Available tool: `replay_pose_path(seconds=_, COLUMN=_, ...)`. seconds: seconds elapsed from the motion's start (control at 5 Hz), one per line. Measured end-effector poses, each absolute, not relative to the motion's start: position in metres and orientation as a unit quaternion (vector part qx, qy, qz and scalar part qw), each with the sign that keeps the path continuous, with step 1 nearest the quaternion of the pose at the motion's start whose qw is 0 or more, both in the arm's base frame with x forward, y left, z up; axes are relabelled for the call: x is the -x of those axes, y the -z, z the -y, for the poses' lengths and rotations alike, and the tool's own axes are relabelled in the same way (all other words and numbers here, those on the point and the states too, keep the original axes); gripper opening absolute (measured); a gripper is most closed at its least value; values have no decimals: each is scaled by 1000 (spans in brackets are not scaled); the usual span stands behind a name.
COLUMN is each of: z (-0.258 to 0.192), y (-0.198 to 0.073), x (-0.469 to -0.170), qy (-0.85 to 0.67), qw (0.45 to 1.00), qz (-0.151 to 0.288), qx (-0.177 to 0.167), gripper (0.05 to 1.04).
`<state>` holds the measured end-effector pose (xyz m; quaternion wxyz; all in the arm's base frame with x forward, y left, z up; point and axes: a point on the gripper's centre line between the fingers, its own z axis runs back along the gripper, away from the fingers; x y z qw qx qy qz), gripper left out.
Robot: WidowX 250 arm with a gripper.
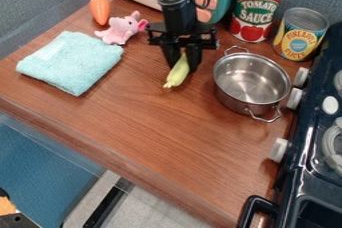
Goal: Move the yellow spoon to the center
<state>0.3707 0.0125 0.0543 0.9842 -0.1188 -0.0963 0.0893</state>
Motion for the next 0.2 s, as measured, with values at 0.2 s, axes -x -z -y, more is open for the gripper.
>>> replay_pose_path(seconds=0.2, z=-11, y=-54, x=-376, qy=-81, qw=985, qz=91, qx=118, gripper=466)
